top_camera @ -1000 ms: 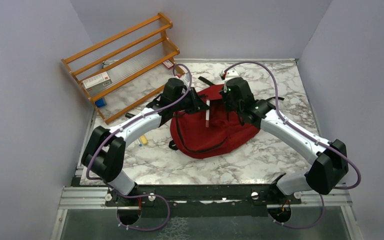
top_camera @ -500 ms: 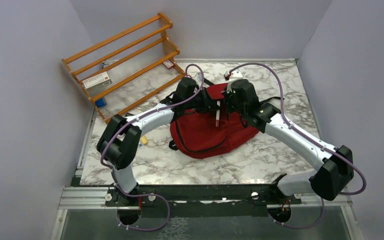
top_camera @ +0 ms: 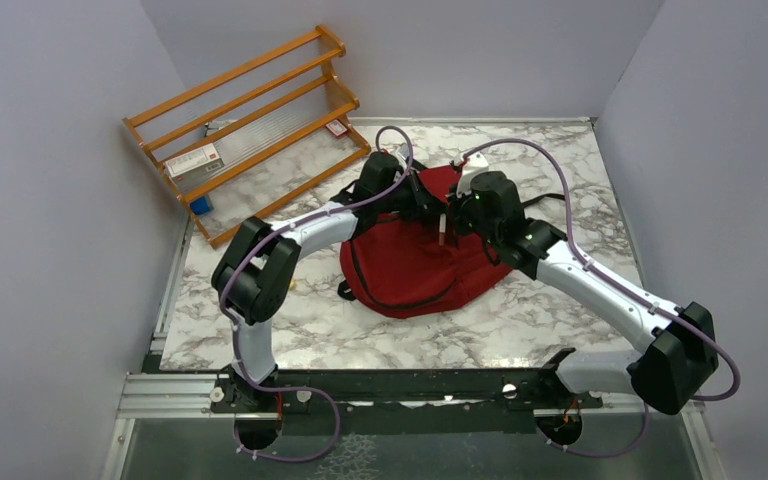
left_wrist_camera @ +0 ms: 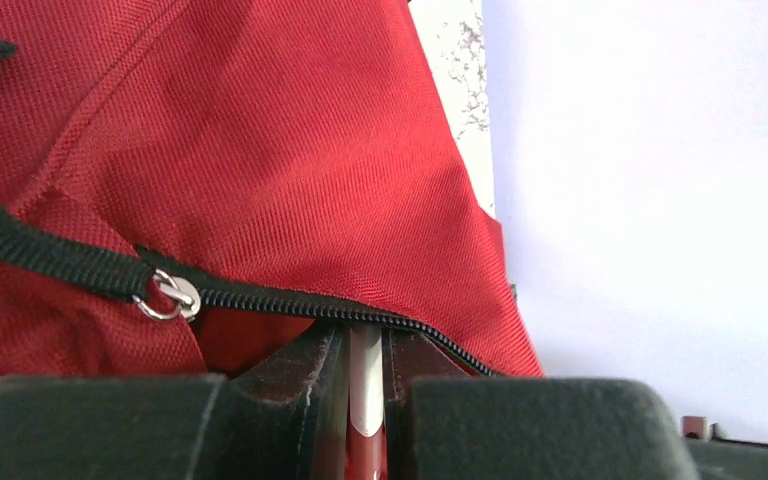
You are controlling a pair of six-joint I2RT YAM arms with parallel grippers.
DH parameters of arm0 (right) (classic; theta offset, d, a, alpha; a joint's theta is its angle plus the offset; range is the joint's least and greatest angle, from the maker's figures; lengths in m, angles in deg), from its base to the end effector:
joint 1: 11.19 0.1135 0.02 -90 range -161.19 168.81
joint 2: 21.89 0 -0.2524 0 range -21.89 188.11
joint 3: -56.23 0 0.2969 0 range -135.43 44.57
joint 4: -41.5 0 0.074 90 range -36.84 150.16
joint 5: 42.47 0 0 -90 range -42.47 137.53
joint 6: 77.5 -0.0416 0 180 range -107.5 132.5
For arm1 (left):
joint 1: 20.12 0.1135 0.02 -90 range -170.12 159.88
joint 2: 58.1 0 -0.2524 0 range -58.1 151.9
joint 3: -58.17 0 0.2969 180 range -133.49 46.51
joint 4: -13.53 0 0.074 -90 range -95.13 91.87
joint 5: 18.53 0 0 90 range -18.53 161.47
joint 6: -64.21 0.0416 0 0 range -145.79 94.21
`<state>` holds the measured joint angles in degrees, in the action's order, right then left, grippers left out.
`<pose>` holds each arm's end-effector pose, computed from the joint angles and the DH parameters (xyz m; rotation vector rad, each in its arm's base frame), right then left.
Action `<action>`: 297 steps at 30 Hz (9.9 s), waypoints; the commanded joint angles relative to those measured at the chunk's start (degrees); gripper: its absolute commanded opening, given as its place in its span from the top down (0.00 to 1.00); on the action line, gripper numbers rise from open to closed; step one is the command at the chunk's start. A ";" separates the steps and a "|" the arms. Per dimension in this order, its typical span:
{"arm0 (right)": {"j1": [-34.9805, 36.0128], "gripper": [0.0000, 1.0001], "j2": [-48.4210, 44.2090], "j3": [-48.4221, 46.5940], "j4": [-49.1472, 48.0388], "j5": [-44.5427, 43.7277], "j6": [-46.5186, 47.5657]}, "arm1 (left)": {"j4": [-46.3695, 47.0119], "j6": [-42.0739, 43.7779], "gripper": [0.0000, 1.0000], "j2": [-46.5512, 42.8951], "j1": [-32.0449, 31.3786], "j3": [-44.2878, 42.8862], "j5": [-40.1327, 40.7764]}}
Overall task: Pack the student bag
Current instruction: Place the stationery in the student bag, then pick up the stationery from the center of the board, then place the stationery in the student bag, then pick up the stationery from the center of the board.
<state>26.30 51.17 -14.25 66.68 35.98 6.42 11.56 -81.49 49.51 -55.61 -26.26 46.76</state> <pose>0.2785 0.2031 0.2881 -0.4347 2.0087 0.2670 0.3730 -0.2873 0.1897 -0.0869 2.2797 -1.3718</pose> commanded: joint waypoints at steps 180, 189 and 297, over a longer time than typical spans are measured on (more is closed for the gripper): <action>0.17 0.99 -5.60 6.35 -4.02 -8.93 -13.69 | -10.46 8.93 1.00 -16.61 -5.68 8.04 12.16; 0.17 0.99 -6.13 6.54 -3.88 -8.15 -13.71 | -10.75 8.87 1.00 -12.79 -6.13 5.25 10.26; 0.12 0.99 -4.87 9.85 -3.69 -10.64 -15.62 | -33.99 20.67 0.54 -24.41 27.66 27.77 37.63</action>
<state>26.21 45.99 -4.29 63.10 27.43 -9.10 -24.22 -61.56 23.76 -28.38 1.73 84.35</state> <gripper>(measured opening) 0.016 0.465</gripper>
